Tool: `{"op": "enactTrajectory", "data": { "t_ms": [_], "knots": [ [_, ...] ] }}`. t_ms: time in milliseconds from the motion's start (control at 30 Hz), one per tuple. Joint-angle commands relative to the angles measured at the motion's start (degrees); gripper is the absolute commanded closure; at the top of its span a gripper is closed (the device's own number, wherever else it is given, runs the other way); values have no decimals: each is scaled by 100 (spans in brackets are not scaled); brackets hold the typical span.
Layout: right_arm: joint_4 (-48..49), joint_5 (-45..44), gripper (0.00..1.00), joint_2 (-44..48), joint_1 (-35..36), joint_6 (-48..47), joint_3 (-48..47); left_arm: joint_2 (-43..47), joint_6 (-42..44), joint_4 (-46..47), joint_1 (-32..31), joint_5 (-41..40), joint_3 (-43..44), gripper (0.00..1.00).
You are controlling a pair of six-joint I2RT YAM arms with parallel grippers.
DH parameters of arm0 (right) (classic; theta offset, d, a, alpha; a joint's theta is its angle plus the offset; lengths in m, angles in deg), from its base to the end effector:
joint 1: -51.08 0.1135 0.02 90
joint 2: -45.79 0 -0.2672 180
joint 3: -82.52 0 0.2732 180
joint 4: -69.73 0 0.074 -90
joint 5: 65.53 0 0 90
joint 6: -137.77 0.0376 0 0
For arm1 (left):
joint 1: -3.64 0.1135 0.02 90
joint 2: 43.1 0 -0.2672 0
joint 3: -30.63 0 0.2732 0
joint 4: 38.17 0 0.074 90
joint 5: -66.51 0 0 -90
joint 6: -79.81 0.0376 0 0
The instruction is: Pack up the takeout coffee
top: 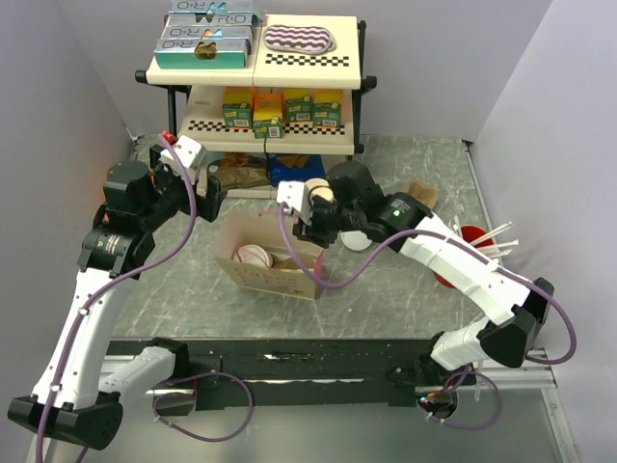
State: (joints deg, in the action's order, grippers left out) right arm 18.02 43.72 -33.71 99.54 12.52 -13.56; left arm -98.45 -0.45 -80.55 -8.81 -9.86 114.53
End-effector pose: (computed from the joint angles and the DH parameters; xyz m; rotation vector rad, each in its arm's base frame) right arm 0.2047 0.2498 0.3912 -1.5969 1.4951 0.4972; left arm 0.2084 -0.0551 0.4375 0.5130 1.7381 -0.2490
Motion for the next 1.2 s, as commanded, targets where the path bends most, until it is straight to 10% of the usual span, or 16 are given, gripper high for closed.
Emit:
{"op": "enactTrajectory", "data": {
  "t_ms": [0, 167, 367, 833, 1167],
  "knots": [
    [-411, 308, 43, 14, -188, 359, -782, 138, -95, 385, 23, 201, 103, 1],
    [-984, 405, 23, 286, -408, 773, -1240, 209, -218, 596, 23, 421, -38, 1],
    [-1502, -78, 21, 1226, -1319, 1169, -890, 358, -437, 903, 23, 623, -266, 1],
    [-2496, -606, 50, 1904, -5618, 976, 272, 868, -745, 1009, 93, 878, -583, 1],
    [-2663, -342, 51, 1219, -8159, 1072, -475, 1088, -930, 1080, 225, 1159, -654, 0]
  ]
}}
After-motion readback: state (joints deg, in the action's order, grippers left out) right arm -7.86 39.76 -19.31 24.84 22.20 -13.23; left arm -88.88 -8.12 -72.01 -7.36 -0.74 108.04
